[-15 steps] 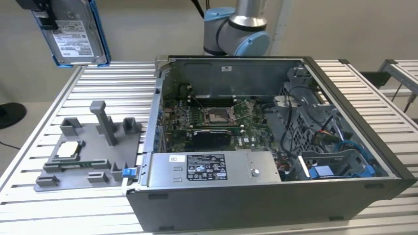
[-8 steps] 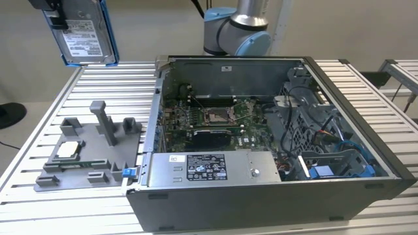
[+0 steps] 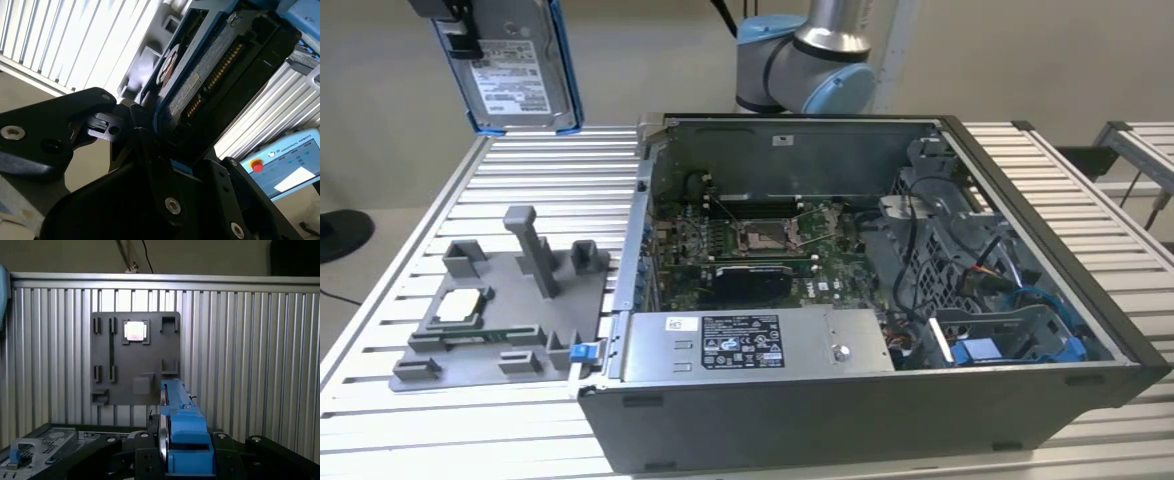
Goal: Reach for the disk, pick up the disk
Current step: 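Pick up the disk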
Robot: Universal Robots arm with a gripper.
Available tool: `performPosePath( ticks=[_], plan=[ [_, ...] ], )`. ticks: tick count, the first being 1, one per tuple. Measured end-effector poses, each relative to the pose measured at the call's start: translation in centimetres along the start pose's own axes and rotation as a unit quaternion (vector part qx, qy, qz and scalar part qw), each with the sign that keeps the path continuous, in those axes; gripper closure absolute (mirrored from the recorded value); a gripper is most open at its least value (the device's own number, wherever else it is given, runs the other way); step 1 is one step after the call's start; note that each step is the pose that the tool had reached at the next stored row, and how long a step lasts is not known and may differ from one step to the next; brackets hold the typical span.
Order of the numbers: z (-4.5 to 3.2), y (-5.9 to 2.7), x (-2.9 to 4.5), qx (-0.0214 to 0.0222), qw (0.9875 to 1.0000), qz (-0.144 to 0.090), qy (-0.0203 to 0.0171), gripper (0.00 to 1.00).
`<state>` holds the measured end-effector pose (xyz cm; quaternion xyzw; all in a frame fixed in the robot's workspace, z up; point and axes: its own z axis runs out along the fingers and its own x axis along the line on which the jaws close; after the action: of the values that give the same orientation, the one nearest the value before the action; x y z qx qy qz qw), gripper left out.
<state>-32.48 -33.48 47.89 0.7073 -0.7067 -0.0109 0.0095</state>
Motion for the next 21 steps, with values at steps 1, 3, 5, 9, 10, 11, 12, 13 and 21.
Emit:
performPosePath(
  ticks=[1,3,5,9,10,11,12,13,21],
  plan=[
    [-0.02,-0.31,0.00,-0.0002,1.0000,0.000,0.0000,1.00],
    [-0.07,-0.93,0.01,-0.0008,1.0000,0.000,0.0000,1.00],
    [-0.12,-1.56,0.01,-0.0013,1.0000,0.000,0.0000,1.00],
    [-0.21,-2.79,0.02,-0.0022,1.0000,0.000,0.0000,1.00],
    [-0.23,-3.10,0.03,-0.0025,1.0000,0.000,0.0000,1.00],
    [-0.25,-3.41,0.03,-0.0027,1.0000,0.000,0.0000,1.00],
    [-0.27,-3.73,0.03,-0.0029,1.0000,0.000,0.0000,1.00],
    [-0.30,-4.05,0.04,-0.0032,1.0000,0.000,0.0000,1.00],
    [-0.49,-6.72,0.10,-0.0055,1.0000,0.000,0.0000,1.00]
  ],
)
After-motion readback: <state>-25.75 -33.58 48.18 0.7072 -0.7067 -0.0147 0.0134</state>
